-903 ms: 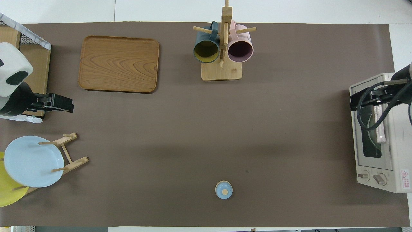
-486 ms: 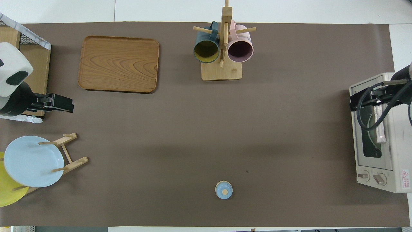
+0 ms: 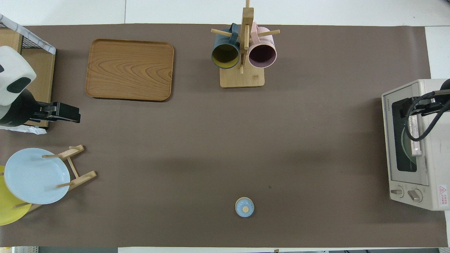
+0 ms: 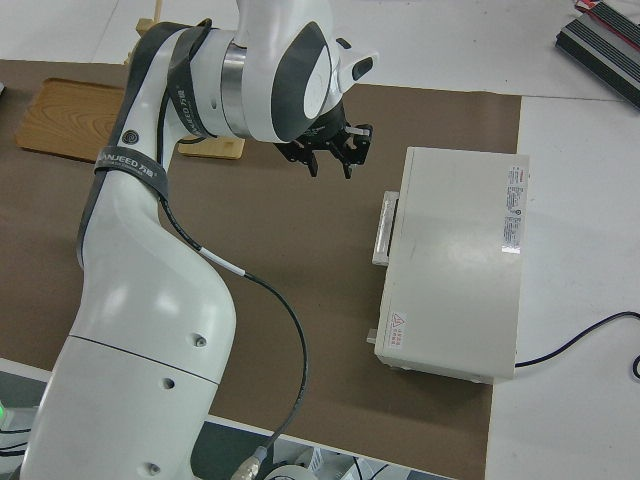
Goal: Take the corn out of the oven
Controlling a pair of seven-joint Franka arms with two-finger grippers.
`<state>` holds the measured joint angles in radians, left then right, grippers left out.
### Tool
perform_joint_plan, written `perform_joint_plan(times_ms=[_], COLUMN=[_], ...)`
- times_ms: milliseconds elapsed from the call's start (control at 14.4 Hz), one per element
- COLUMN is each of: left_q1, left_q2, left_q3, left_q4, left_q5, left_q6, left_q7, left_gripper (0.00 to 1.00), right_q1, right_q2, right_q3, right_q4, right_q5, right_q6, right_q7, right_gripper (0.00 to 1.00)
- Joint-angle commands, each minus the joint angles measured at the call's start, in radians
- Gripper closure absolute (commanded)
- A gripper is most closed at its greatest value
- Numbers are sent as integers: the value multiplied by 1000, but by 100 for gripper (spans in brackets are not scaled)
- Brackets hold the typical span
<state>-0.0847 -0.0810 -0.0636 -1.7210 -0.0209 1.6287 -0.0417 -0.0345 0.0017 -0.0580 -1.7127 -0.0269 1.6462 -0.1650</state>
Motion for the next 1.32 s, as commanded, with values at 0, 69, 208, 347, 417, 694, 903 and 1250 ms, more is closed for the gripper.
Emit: perform_joint_plan(times_ms=[0, 69, 208, 347, 417, 694, 903, 1250], left_q1=[14, 14, 14, 11, 3, 13, 13, 14], left_q2=[-8, -8, -8, -10, -10, -11, -11, -13], left_q3=[-7, -7, -7, -9, -7, -7, -7, -7], left_q4=[-3, -3, -3, -5, -5, -6, -6, -8], left_q5=[-5, -5, -5, -5, -5, -5, -5, -5], left_q6=[-4, -6, -4, -9, -6, -9, -7, -9], left_q7=[-3, -3, -3, -1, -3, -6, -6, -4], left_gripper=[0, 0, 0, 0, 0, 0, 0, 0], right_q1=[-12, -13, -33, -68, -83, -116, -128, -124], right_q2=[-88, -89, -88, -75, -74, -74, -74, -66], right_q3=[6, 6, 6, 6, 6, 6, 6, 7], right_q4=[-183, -195, -212, -234, -241, -294, -324, -341], right_q5=[-19, -36, -76, -96, -96, -96, -96, -94], right_q6=[104, 112, 147, 176, 179, 233, 256, 280], right_q7=[-53, -53, -83, -131, -139, -142, -143, -160], right_gripper=[100, 100, 100, 100, 100, 100, 100, 100])
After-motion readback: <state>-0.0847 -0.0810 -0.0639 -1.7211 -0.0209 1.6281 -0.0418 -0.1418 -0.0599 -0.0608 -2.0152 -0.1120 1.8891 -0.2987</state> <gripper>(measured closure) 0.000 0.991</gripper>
